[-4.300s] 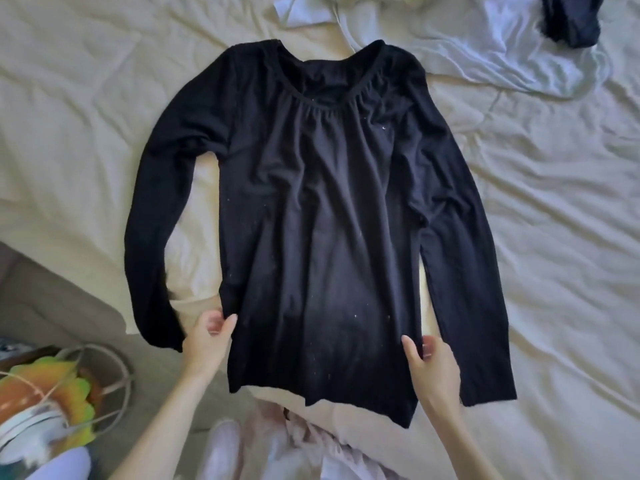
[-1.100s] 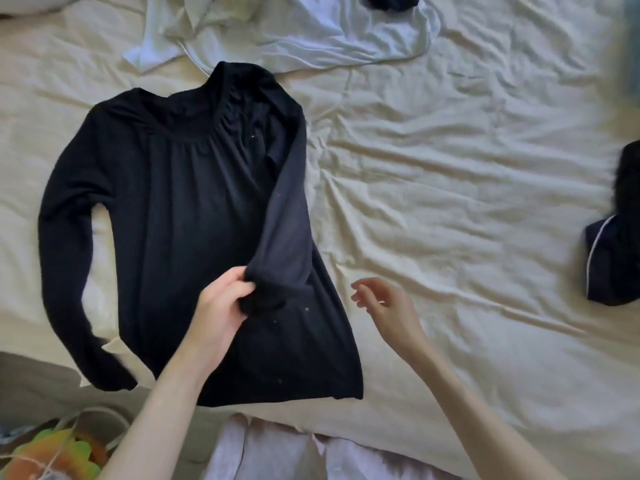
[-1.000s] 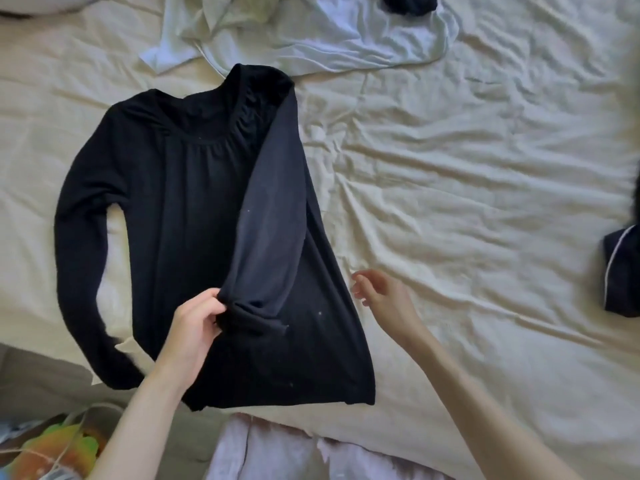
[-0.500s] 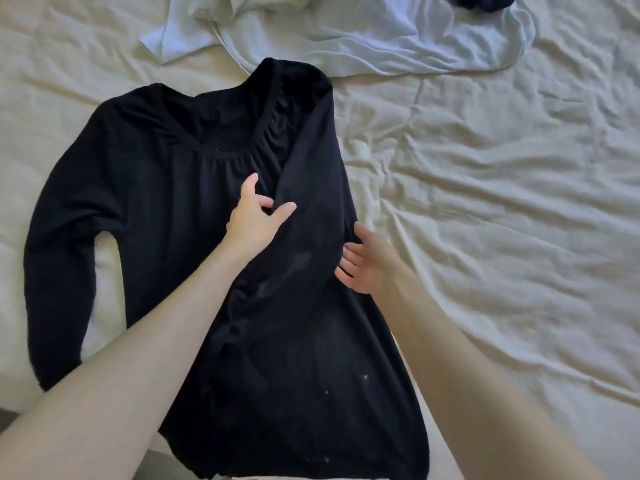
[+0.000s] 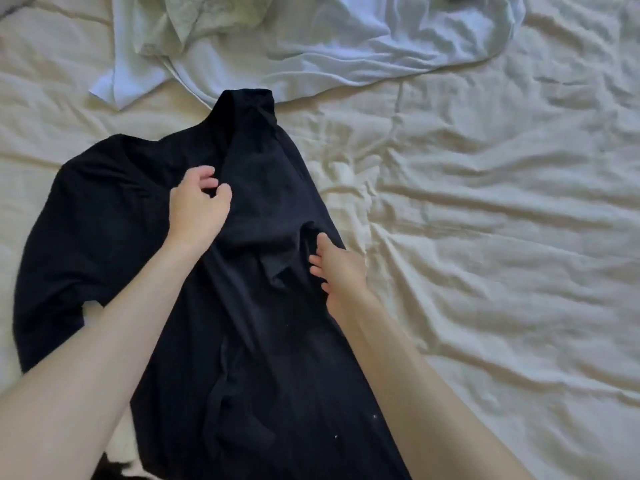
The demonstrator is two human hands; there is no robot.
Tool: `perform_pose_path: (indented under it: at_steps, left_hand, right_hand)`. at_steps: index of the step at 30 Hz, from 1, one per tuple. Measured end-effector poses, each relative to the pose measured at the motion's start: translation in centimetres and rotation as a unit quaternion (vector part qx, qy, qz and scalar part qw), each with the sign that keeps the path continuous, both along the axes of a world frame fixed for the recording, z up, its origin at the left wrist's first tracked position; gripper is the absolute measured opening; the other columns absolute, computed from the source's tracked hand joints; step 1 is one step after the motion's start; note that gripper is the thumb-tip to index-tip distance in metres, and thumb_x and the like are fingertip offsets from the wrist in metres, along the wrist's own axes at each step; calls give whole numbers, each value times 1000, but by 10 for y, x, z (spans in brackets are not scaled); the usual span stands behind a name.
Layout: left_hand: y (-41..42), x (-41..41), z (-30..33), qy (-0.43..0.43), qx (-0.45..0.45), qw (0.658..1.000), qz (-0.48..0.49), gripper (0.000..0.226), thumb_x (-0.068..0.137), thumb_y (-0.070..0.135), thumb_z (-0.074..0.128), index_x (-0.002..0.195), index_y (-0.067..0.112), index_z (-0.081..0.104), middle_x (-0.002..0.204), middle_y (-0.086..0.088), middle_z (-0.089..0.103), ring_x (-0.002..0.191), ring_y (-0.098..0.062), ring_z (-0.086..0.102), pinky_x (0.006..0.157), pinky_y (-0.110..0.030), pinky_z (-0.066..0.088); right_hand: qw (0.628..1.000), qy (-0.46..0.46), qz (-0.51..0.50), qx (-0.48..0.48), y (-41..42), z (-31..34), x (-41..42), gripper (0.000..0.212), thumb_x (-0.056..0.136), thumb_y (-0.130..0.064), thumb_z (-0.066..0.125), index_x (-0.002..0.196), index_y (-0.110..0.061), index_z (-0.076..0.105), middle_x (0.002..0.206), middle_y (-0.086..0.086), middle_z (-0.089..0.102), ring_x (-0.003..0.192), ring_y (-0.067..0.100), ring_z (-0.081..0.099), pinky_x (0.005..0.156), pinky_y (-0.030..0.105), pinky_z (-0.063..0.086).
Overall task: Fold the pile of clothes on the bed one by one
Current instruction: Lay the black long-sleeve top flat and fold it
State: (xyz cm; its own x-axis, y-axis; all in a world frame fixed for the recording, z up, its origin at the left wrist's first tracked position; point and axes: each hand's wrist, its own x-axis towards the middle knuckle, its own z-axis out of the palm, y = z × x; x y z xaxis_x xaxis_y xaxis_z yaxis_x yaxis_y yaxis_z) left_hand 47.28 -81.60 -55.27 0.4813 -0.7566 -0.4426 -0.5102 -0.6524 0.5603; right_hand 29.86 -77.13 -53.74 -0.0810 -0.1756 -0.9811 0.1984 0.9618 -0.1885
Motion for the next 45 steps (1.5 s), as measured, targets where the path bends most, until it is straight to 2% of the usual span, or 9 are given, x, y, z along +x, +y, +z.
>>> perform_pose_path:
  at_steps: [5,9,17,21,25,27,32,37,45]
  left_hand:
    - [-67,-21,-13,37,42,996,-70,59,85,49,60,134,20,46,124,4,52,125,-23,44,106,-43,37]
    - [-94,-36,-16,-73,10,992,-105,46,84,45,61,109,7,56,120,-10,59,115,-30,51,96,-42,42]
    - [-94,-52,-12,-317,-48,940,-113,61,80,41,69,127,13,42,134,-12,39,122,-32,38,96,-41,31]
    - [-101,-56,-20,-232,-4,949,-211,42,88,47,57,115,16,59,121,-5,59,118,-27,48,98,-43,28]
    - [-116,-64,-30,-75,10,996,-56,42,86,39,63,116,10,56,123,-5,56,119,-21,48,89,-23,34]
    - [-120,-66,-35,-52,11,998,-16,16,88,33,63,85,17,60,99,0,58,102,-19,53,76,-18,36]
    - [-134,-79,-33,8,-21,1000,-19,39,86,33,65,56,24,42,67,7,48,63,-9,45,60,-23,37]
    - [-157,-84,-23,163,-31,984,61,14,84,17,69,97,13,68,101,-6,66,98,-20,62,89,-32,52]
    - [-82,-49,-18,50,-51,995,-74,27,84,24,66,111,18,65,95,3,65,88,-11,62,93,-35,51]
  right_hand:
    - [989,-50,-137,1,-31,-5,5,31,92,-21,58,114,1,60,126,14,60,112,26,60,91,32,47]
    - [962,-69,-263,21,-45,-12,-8,14,92,-5,52,104,-5,58,123,11,63,114,22,59,97,30,40]
    - [951,-28,-307,1,-56,-15,-45,14,90,1,47,81,-7,54,100,12,67,86,22,66,77,32,53]
    - [959,49,-278,-25,-53,-22,-45,16,86,4,51,98,7,61,112,17,67,103,34,65,92,46,51]
    - [963,26,-266,-42,-48,-22,-46,9,88,0,55,90,-6,62,111,19,67,98,28,67,84,37,56]
    - [971,6,-234,-44,-46,-25,-48,3,90,-9,60,90,-8,62,108,15,69,94,24,68,82,34,57]
    - [990,-25,-140,-18,-53,-28,-52,19,87,-20,68,101,-8,63,111,11,69,99,26,67,85,35,55]
    - [966,-76,-240,-60,-50,-29,-53,5,92,-19,60,92,-16,63,115,9,67,103,22,65,94,38,52]
    - [992,-72,-56,-89,-5,-32,-54,37,91,-30,62,124,-13,52,119,7,62,108,22,61,94,37,51]
